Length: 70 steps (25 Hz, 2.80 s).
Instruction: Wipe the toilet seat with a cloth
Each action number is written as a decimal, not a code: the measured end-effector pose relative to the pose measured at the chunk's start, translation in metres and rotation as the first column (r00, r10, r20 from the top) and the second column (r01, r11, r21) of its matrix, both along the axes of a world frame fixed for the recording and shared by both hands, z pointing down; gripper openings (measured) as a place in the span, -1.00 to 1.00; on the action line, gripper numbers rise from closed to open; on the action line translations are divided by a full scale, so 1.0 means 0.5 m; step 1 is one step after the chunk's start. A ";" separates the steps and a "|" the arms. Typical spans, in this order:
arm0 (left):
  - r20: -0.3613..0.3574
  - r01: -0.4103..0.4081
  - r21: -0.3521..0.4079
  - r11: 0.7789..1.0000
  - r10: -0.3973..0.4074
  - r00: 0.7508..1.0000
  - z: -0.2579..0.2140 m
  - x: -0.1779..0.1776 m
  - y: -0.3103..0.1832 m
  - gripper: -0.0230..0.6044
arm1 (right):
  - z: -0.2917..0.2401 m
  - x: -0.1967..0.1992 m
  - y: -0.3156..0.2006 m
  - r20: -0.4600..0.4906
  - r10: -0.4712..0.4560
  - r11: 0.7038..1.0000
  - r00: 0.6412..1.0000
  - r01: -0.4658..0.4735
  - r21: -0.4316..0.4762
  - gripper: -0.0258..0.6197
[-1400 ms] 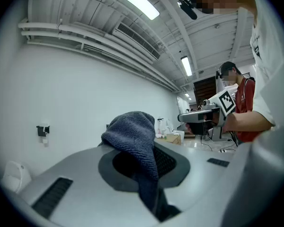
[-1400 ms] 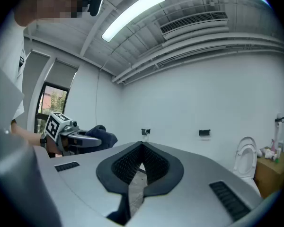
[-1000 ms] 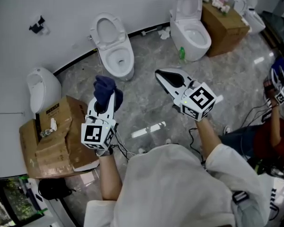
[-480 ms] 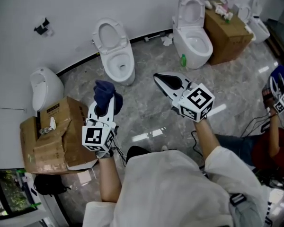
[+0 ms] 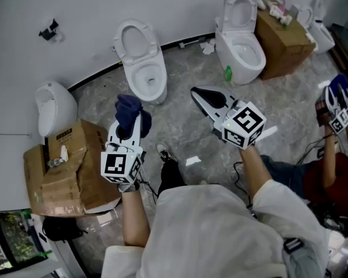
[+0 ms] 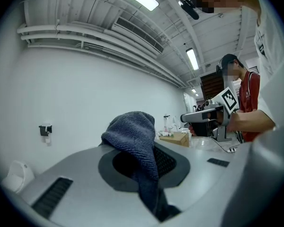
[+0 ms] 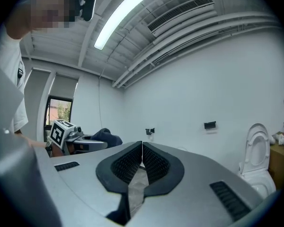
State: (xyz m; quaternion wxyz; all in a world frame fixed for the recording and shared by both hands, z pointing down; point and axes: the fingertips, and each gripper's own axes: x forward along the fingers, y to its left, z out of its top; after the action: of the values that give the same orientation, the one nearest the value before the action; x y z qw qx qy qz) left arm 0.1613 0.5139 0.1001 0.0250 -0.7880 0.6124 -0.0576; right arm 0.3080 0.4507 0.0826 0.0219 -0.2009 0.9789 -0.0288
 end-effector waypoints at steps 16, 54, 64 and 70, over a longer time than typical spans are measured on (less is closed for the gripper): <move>-0.011 -0.069 -0.014 0.998 0.069 0.998 0.011 -0.269 -0.382 -0.81 | -0.044 -0.249 -0.339 0.034 0.094 0.995 0.995 -0.094 0.013 -0.83; -0.083 0.008 -0.040 0.999 -0.011 0.996 0.154 -0.595 -1.025 -0.82 | 0.143 -0.510 -0.979 0.005 0.166 0.979 0.986 -0.164 -0.123 -0.83; -0.080 0.056 -0.069 0.996 -0.061 0.995 0.278 -0.673 -1.223 -0.81 | 0.252 -0.563 -1.122 -0.018 0.137 0.974 0.990 -0.138 -0.180 -0.83; -0.059 0.088 -0.078 0.993 -0.093 0.994 0.328 -0.713 -1.333 -0.81 | 0.310 -0.604 -1.185 -0.048 0.089 0.973 0.995 -0.097 -0.209 -0.83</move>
State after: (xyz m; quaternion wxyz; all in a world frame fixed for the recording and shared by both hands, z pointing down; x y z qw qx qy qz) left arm -0.1953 -0.1526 0.2641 -0.0265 -0.7611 0.6456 -0.0567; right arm 0.0061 -0.1418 0.2378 -0.0170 -0.2482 0.9601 -0.1275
